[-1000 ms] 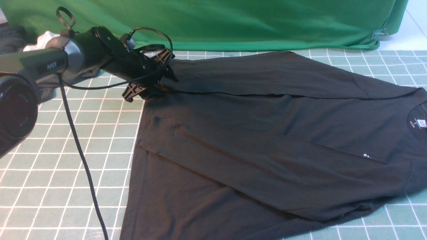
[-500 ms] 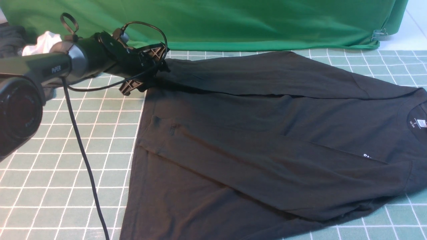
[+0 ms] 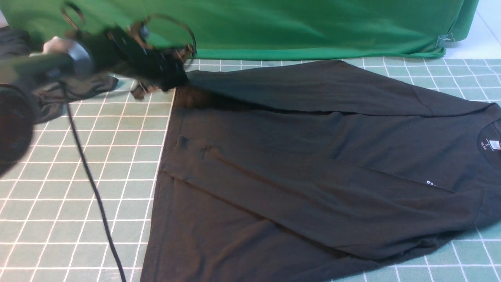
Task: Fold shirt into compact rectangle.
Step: 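Fold the left side of the dark shirt inward over its body with the left gripper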
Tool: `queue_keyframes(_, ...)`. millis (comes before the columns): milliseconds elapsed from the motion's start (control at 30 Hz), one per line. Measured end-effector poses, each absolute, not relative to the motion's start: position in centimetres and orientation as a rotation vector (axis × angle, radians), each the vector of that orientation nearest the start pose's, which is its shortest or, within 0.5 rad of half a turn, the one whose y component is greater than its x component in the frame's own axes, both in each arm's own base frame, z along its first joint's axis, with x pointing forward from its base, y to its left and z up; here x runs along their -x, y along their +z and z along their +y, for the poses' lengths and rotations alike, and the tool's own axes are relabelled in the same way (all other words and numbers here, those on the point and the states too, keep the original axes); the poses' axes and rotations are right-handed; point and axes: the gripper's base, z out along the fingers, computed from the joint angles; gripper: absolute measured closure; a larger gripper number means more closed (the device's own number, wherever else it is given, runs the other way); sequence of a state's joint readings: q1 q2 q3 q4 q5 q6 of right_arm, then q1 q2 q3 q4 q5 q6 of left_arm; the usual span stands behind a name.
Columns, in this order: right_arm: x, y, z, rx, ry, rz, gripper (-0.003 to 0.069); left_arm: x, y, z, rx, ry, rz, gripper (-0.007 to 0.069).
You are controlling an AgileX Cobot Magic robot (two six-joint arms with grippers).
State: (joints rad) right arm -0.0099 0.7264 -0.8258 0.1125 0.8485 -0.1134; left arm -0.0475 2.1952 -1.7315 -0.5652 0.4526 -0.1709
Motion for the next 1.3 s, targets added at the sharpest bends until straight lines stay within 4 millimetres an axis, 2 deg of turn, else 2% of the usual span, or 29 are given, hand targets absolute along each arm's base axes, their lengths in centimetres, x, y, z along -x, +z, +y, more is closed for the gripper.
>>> queue_keyframes(33,-12.9,35.2,0.6,0.078,0.067,2.226,0.0421,-49.3,21.6,-4.5,0.626,-0.656,2.325,0.0613)
queue_keyframes(167,-12.9,35.2,0.6,0.078,0.067,2.226,0.0421,-46.5,26.5,-5.1,0.555,-0.717,2.406,0.0613)
queue_keyframes(300,-12.9,35.2,0.6,0.078,0.067,2.226,0.0421,-43.9,27.7,-6.6,0.417,-0.669,2.604,0.0613)
queue_keyframes(400,-12.9,35.2,0.6,0.078,0.067,2.226,0.0421,-41.9,26.5,-7.8,0.338,-0.583,2.769,0.0613)
queue_keyframes(533,-12.9,35.2,0.6,0.078,0.067,2.226,0.0421,-39.7,23.7,-8.7,0.323,-0.431,2.923,0.0613)
queue_keyframes(733,-12.9,35.2,0.6,0.078,0.067,2.225,0.0421,-37.2,20.0,-8.6,0.378,-0.413,3.064,0.0610)
queue_keyframes(833,-12.9,35.2,0.6,0.078,0.067,2.220,0.0421,-36.5,19.1,-8.7,0.381,-0.424,3.102,0.0599)
queue_keyframes(933,-12.9,35.3,0.6,0.077,0.066,2.211,0.0421,-36.1,18.5,-8.5,0.371,-0.408,3.127,0.0541)
queue_keyframes(1033,-13.0,35.4,0.6,0.076,0.065,2.204,0.0420,-36.1,18.7,-8.4,0.351,-0.386,3.133,0.0442)
queue_keyframes(1133,-13.0,35.4,0.6,0.076,0.065,2.202,0.0420,-36.4,19.2,-8.2,0.315,-0.341,3.133,0.0359)
queue_keyframes(1200,-13.0,35.4,0.6,0.075,0.065,2.200,0.0420,-36.7,20.4,-8.0,0.258,-0.284,3.151,0.0274)
queue_keyframes(1300,-13.0,35.4,0.6,0.075,0.065,2.199,0.0420,-36.6,21.4,-7.7,0.182,-0.247,3.153,0.0192)
